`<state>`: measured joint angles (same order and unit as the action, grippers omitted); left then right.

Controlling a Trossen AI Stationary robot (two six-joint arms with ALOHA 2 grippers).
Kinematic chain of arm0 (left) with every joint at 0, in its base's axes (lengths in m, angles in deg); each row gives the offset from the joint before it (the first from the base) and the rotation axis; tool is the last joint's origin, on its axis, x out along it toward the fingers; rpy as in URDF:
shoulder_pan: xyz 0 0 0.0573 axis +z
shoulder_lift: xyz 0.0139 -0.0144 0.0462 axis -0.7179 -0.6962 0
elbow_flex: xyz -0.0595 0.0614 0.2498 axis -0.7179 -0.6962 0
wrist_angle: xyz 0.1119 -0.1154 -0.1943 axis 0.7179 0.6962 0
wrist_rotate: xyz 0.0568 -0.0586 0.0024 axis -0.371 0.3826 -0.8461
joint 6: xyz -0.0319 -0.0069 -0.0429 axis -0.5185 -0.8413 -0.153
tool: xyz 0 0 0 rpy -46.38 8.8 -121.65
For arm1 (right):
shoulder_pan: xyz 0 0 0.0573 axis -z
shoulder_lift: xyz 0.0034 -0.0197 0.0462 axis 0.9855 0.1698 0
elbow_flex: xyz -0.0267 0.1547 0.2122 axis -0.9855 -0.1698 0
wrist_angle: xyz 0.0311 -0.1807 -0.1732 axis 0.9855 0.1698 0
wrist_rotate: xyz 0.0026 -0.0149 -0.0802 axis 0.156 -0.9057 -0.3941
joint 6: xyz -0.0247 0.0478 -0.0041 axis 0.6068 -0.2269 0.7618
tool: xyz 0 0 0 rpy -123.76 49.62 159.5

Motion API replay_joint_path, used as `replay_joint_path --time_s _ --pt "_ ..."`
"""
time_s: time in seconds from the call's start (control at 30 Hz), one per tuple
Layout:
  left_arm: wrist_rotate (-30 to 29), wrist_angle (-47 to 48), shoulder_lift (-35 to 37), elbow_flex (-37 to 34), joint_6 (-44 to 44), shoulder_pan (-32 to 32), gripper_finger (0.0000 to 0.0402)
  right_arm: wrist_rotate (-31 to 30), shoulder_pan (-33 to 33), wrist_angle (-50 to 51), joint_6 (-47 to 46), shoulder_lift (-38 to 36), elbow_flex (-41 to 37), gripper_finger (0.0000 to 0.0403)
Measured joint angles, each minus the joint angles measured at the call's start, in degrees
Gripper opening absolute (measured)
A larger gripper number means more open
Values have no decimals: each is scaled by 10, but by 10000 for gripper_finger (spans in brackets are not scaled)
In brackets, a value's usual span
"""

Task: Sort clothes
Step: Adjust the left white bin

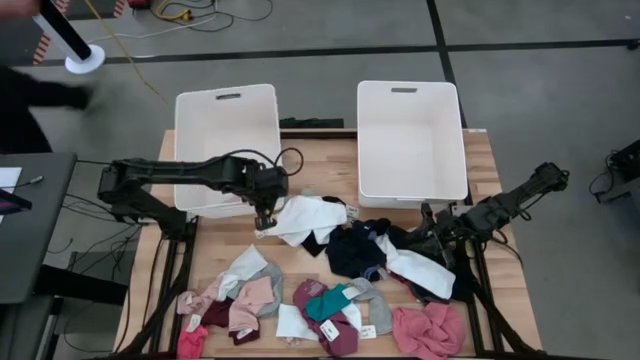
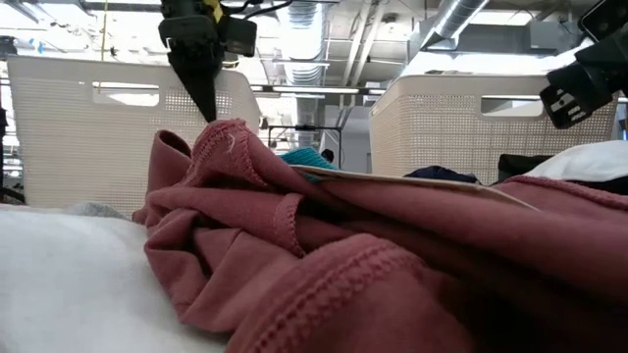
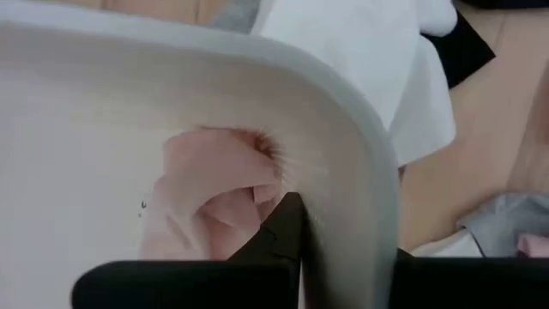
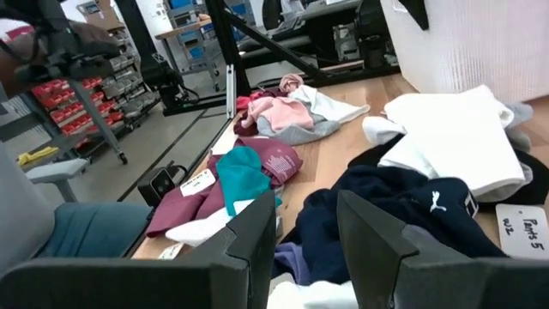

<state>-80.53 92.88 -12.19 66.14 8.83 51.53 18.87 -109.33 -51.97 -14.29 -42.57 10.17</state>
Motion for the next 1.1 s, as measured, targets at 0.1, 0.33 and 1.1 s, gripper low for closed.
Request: replay_joint_path --time_s 0.1,0.33,1.1 --pt "13 7 0 0 5 -5 28 0 0 -2 -5 0 -6 143" --pt "18 28 0 0 45 -30 78 0 0 -4 -11 0 -11 143" --pt "-85 162 2 188 17 -81 179 0 0 -15 -11 0 -11 143"
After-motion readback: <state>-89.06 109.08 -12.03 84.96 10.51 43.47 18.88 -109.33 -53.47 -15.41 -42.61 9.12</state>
